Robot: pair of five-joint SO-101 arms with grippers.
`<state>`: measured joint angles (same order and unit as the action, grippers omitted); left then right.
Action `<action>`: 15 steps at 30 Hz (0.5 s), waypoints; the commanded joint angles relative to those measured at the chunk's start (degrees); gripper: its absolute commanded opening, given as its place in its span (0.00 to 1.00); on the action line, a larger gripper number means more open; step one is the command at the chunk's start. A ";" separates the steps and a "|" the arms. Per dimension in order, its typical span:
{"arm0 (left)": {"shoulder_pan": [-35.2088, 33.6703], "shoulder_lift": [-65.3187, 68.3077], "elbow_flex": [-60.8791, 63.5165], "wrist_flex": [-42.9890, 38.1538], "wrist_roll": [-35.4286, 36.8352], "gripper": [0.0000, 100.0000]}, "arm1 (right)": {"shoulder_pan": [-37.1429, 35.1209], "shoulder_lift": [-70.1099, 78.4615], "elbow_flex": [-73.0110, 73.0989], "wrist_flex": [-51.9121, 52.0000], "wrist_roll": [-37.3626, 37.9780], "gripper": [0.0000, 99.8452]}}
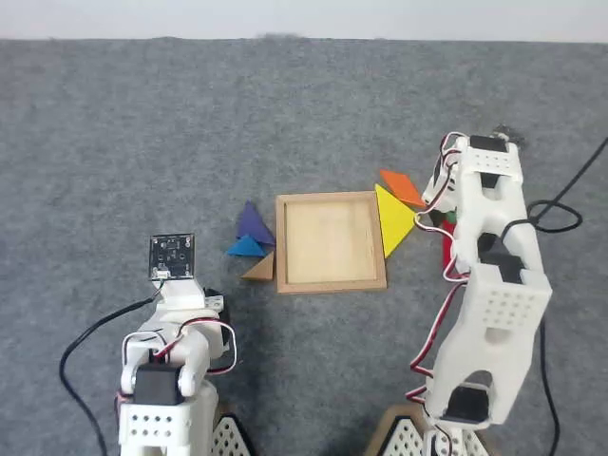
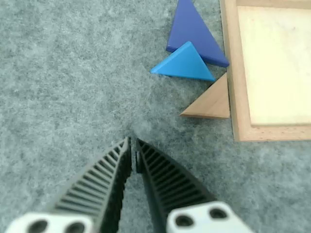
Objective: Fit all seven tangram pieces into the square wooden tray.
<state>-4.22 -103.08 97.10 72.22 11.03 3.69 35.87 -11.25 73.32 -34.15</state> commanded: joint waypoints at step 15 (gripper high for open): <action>-0.35 -1.14 -0.66 0.09 -0.53 0.01 | 4.70 -2.95 -3.08 6.11 3.69 0.20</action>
<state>-4.22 -103.08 97.10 72.22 11.03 6.86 36.22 -12.92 76.66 -33.54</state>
